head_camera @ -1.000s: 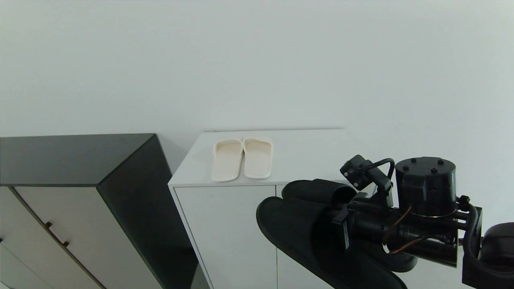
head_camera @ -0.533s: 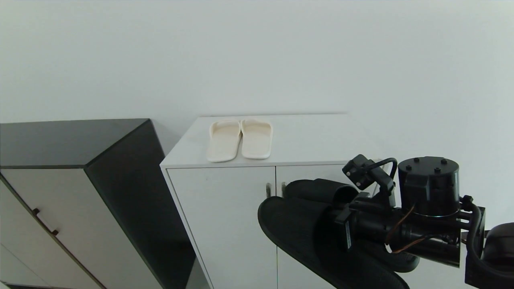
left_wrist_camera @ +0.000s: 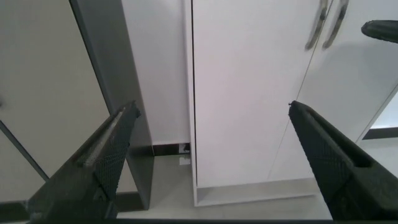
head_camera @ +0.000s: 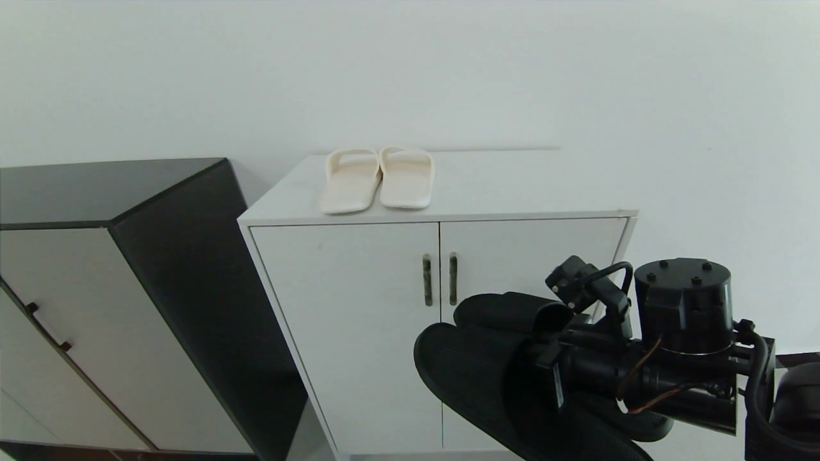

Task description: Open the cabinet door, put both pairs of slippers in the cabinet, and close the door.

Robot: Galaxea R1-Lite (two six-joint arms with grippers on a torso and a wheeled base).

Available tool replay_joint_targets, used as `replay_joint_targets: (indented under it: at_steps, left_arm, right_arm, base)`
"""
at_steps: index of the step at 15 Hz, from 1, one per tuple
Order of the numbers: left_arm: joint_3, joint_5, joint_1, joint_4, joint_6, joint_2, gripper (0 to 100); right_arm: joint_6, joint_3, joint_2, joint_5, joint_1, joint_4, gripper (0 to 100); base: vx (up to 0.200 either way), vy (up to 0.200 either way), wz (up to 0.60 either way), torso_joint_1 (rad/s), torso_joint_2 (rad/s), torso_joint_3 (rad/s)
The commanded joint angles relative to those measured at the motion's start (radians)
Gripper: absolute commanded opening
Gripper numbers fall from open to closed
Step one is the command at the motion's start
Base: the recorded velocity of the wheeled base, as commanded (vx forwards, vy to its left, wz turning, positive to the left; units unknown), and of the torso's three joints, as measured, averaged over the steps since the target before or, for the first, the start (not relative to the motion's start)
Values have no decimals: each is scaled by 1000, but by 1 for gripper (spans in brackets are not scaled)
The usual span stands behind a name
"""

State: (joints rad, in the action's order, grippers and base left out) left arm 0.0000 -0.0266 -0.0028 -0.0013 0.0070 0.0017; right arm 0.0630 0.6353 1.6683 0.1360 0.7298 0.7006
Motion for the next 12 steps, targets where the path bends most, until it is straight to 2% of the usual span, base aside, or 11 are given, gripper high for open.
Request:
replay_joint_targets:
  at_steps: [1,9,12]
  left_arm:
    - [0,-1,1,0,1,0,100]
    - [0,-1,0,0,1,0,100]
    - [0,2,1,0,-13,20,100]
  right_arm:
    - [0,-9,-4,2,0,0,0]
    - [0,-26,-1,4,0,0,0]
    - [-2,-28,-5,4,2,2,0]
  base:
    - [0,0,0,-163,491,320]
    - [0,0,0,-132,469,336]
    - [0,0,0,-69,463,380]
